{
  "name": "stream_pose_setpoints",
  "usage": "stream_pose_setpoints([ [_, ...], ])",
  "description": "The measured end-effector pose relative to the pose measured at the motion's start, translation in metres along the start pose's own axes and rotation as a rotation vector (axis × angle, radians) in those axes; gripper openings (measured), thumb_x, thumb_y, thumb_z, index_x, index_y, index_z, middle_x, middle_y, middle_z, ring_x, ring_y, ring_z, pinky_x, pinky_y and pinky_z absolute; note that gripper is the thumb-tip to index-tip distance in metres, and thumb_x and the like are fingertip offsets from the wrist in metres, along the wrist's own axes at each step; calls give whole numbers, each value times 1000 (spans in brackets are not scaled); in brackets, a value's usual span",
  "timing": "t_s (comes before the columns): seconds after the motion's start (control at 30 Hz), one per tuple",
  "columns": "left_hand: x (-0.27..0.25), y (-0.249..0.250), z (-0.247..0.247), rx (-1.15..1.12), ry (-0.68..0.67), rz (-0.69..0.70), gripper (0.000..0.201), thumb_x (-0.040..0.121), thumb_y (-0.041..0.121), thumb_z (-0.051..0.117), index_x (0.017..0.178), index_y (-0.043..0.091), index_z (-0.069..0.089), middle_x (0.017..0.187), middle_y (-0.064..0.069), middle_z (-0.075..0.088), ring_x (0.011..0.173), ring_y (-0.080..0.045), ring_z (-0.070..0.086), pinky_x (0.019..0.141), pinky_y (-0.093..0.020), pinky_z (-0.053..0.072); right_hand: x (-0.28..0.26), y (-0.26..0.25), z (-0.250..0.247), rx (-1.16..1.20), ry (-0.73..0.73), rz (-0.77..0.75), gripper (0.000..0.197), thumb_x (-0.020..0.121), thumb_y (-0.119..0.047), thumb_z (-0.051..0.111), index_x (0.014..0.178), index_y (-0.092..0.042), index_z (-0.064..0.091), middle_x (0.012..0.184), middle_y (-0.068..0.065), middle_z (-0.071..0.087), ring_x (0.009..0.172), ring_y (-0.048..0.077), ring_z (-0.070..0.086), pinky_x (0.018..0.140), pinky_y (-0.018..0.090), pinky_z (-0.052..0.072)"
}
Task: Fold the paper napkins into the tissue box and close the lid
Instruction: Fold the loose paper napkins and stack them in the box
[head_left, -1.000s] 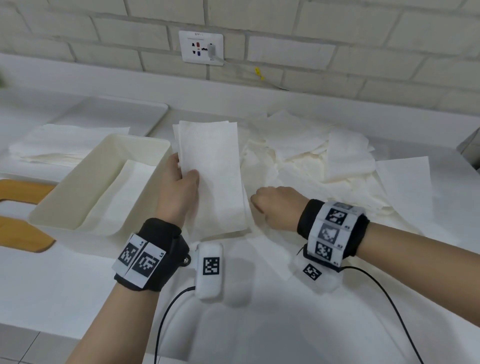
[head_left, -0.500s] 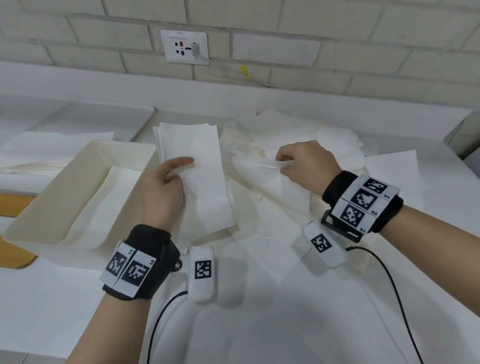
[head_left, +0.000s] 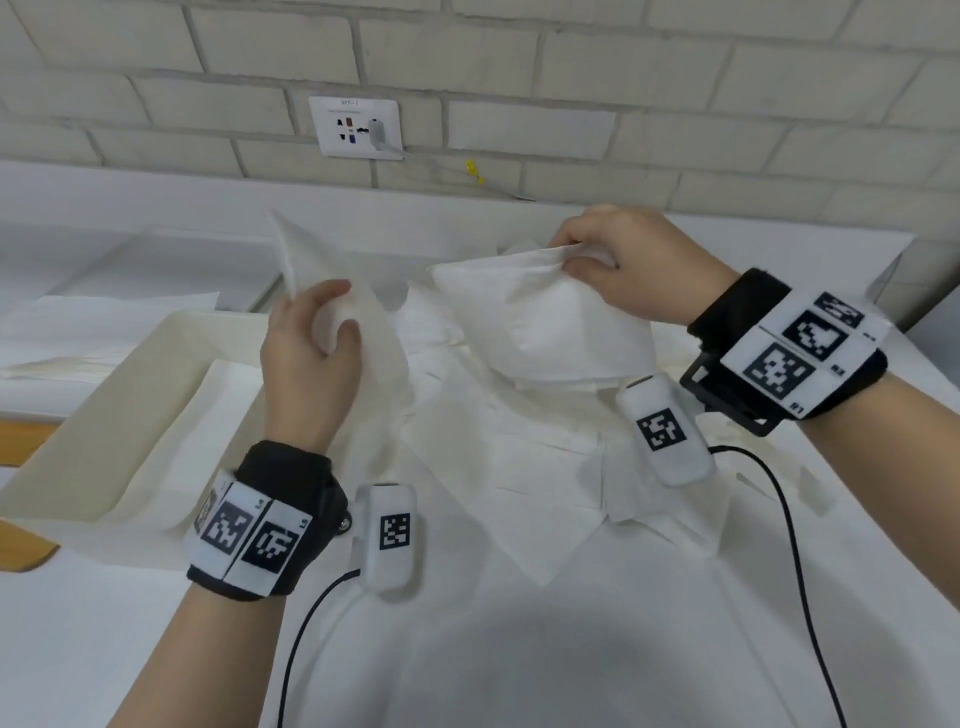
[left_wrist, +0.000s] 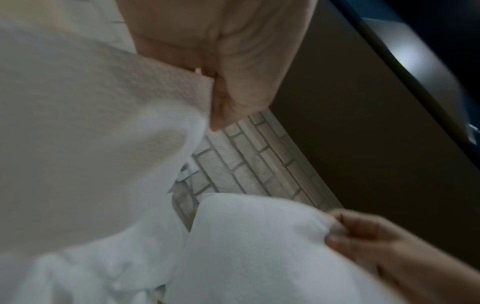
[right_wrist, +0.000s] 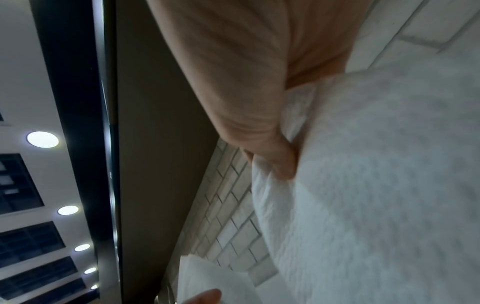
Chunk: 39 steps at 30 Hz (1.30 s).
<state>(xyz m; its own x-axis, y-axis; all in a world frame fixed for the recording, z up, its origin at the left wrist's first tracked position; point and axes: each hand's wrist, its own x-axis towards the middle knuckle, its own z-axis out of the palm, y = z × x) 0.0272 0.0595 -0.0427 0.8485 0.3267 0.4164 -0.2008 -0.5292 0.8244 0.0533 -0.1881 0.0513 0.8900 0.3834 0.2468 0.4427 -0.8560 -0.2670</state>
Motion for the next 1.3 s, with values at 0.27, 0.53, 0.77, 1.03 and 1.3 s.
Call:
stream_pose_setpoints([
  [0.27,13,40,26,32,-543,276,55,77,58,64,120,24,61,106,18,49,105,9,42,84,2,28,11,-11,1,52,-192,-177,19,90,-11,57,106,-11,67,91,-5,58,88,7,47,72,11,32],
  [0.53,14,38,43,-97,-703,104,8,85,25,69,84,17,71,86,2,64,82,-15,60,71,-20,43,9,4,17,405,-214,1,9,85,-9,64,93,-13,61,78,-11,55,63,-11,49,60,4,36],
  [0.77,10,31,51,-68,-722,-7,34,79,40,69,85,7,70,89,-19,69,77,-32,64,73,-41,49,1,17,37,1177,-449,377,14,90,0,51,92,-9,61,74,-3,70,66,10,67,60,19,53],
  [1.03,8,25,48,-315,-537,-199,23,88,18,66,86,-5,69,74,-2,70,64,-11,65,62,-21,49,-14,33,54,1283,-467,339,46,74,3,68,110,-23,58,103,-2,69,95,15,66,79,32,56],
  [1.3,-1,25,42,-460,-469,-183,37,82,29,72,79,-7,63,74,-6,66,72,-16,60,71,-27,44,-15,24,55,1163,-134,291,23,86,-3,60,102,-20,61,89,-11,71,84,5,68,70,21,54],
])
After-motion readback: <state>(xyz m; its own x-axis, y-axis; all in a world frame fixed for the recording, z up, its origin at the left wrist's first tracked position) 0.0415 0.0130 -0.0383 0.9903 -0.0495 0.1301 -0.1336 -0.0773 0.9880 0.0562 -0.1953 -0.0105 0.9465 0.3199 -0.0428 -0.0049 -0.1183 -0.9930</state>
